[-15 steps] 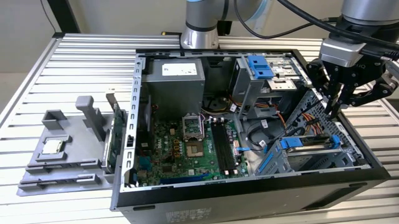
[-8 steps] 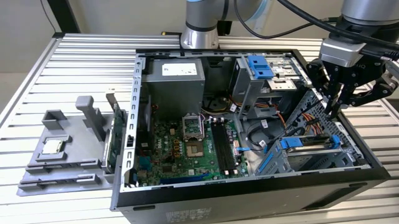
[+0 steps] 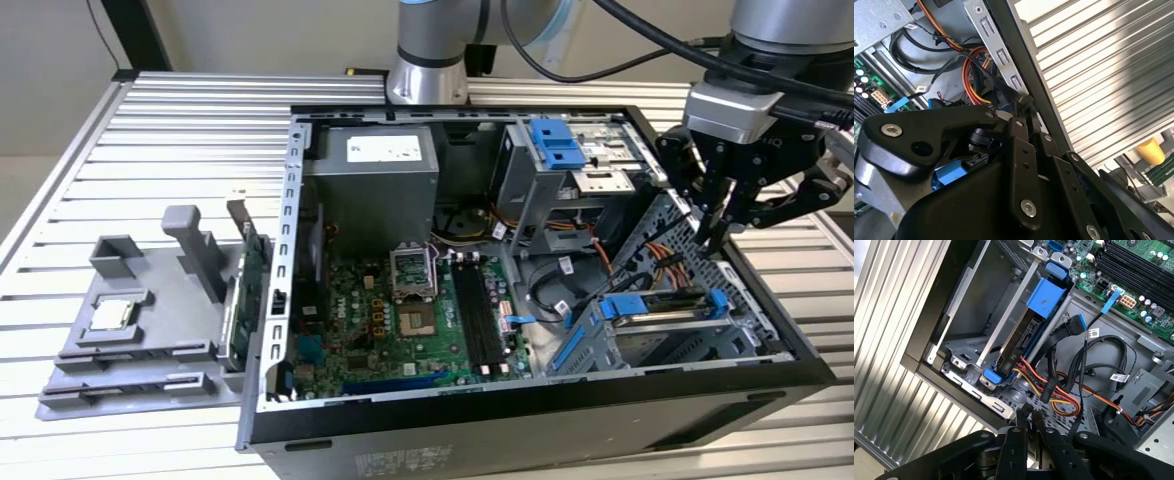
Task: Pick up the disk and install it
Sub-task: 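Insert the second disk wire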
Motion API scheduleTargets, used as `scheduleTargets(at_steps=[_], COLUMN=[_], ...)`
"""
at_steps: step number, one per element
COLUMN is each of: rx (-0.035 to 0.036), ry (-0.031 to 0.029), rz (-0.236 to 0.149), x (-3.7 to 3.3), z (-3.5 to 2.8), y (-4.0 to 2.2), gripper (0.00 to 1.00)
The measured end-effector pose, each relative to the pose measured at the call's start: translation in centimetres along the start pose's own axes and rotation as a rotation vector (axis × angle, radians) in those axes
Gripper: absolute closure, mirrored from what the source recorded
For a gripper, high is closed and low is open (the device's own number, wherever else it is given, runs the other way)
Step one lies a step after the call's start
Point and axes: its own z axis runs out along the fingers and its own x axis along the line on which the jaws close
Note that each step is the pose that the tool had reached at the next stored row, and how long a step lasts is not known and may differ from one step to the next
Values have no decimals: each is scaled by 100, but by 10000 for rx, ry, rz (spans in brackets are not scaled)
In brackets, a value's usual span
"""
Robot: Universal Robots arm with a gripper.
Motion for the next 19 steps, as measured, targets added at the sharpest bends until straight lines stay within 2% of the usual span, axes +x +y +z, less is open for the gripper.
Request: scheduleTargets(at_steps=[6,10,19], rx=[2,14,101], ry=[-4,-22,-157], rz=[1,5,39], x=[0,20,201], z=[-1,-34,-205], y=[0,7,133], gripper=[100,100,100])
